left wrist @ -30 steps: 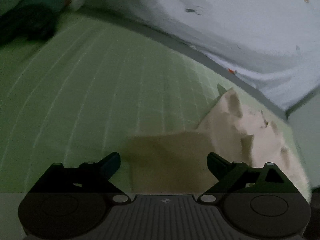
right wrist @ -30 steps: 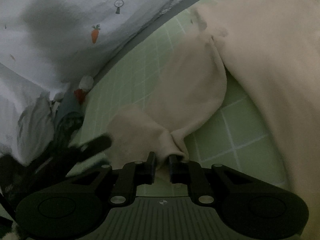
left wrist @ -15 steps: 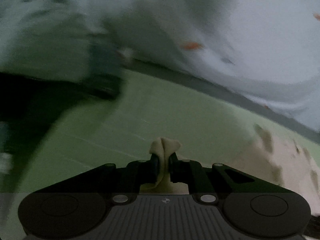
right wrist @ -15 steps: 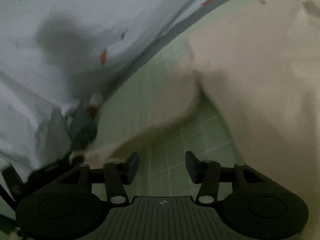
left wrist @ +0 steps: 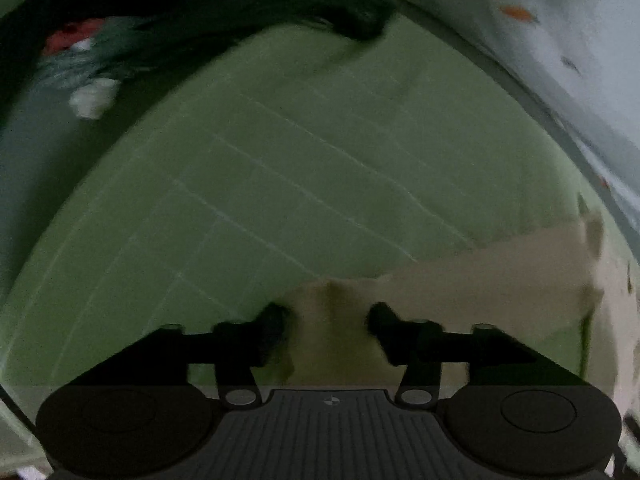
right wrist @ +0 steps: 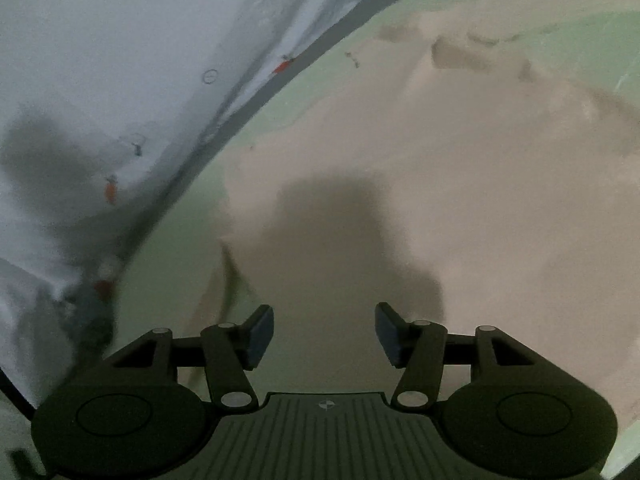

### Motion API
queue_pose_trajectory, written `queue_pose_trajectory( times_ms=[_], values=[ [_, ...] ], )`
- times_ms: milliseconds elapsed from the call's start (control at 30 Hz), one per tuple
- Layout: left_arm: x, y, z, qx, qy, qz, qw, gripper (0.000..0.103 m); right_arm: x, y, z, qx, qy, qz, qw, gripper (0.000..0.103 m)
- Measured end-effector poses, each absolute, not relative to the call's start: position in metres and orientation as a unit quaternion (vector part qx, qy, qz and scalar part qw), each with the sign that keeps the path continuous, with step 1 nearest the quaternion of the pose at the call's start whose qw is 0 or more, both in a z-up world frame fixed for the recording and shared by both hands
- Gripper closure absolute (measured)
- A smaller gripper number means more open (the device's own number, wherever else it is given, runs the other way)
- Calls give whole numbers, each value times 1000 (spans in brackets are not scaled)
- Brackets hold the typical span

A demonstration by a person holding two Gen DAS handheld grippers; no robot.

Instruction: Fold clothes

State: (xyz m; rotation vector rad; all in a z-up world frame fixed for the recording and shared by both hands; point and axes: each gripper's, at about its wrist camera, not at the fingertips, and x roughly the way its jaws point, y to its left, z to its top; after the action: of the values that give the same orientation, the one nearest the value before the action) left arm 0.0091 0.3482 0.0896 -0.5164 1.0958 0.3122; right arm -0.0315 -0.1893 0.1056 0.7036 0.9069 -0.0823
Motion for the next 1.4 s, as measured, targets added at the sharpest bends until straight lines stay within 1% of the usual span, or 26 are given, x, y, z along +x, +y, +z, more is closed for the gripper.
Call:
queue_pose_trajectory(
  times_ms=[33,67,100,133,167,233,300,467,567,600,633,700,800,867,933,967,1000,1033,1067,1100,1133,1167,1200,1300,1400],
  values=[
    [10,351,97,-231,501,165,818,36,-33,-192,108,328,426,-47,842,21],
    [13,353,103,-221,490,176,825,34,-36,-198,112,327,421,-57,844,19],
    [14,355,107,-214,481,181,830,28,-37,-202,114,329,416,-64,845,16],
    [18,355,113,-202,468,182,841,24,-39,-207,117,330,410,-72,847,15],
    [23,352,120,-190,456,177,851,24,-41,-216,120,327,405,-82,850,15],
    [38,335,121,-178,446,164,862,24,-45,-234,123,308,402,-101,856,10],
    [54,311,121,-166,446,145,867,24,-47,-257,126,273,402,-138,863,10],
    [78,214,114,-132,462,78,874,24,-50,-320,114,170,425,-214,863,10],
    [75,148,107,-129,488,9,863,24,-50,-357,100,145,458,-213,851,14],
    [69,128,105,-121,494,-15,861,24,-50,-367,95,140,469,-206,847,24],
    [64,108,103,-112,500,-39,858,23,-51,-370,92,128,480,-193,846,50],
    [46,60,95,-78,515,-83,850,23,-55,-374,84,78,508,-152,845,84],
    [28,17,83,-34,536,-104,837,23,-65,-370,84,24,518,-108,848,94],
    [15,-6,72,-28,549,-96,830,22,-70,-372,84,15,525,-93,846,95],
    [6,-15,73,-32,543,-76,836,20,-78,-376,84,5,531,-72,845,95],
    [4,-19,74,-42,543,-67,836,20,-81,-379,84,-2,533,-61,844,94],
    [3,-21,77,-51,537,-60,840,20,-83,-383,85,-7,532,-52,845,86],
    [3,-24,80,-61,530,-54,844,20,-84,-386,89,-9,523,-46,851,63],
    [2,-26,84,-70,523,-48,848,20,-86,-391,93,-6,505,-41,862,46],
    [3,-31,87,-73,514,-39,854,20,-86,-394,100,9,476,-32,879,24],
    [4,-35,91,-76,504,-30,860,16,-83,-393,104,23,458,-14,889,10],
    [6,-39,92,-80,492,-20,866,11,-80,-393,108,36,439,4,898,9],
    [7,-43,93,-86,480,-13,873,0,-75,-391,111,44,424,23,904,8],
    [8,-50,86,-93,468,-9,879,0,-53,-371,105,22,402,85,911,0],
    [13,-56,67,-60,501,-8,863,0,-34,-353,92,-5,397,117,910,0]
  ],
)
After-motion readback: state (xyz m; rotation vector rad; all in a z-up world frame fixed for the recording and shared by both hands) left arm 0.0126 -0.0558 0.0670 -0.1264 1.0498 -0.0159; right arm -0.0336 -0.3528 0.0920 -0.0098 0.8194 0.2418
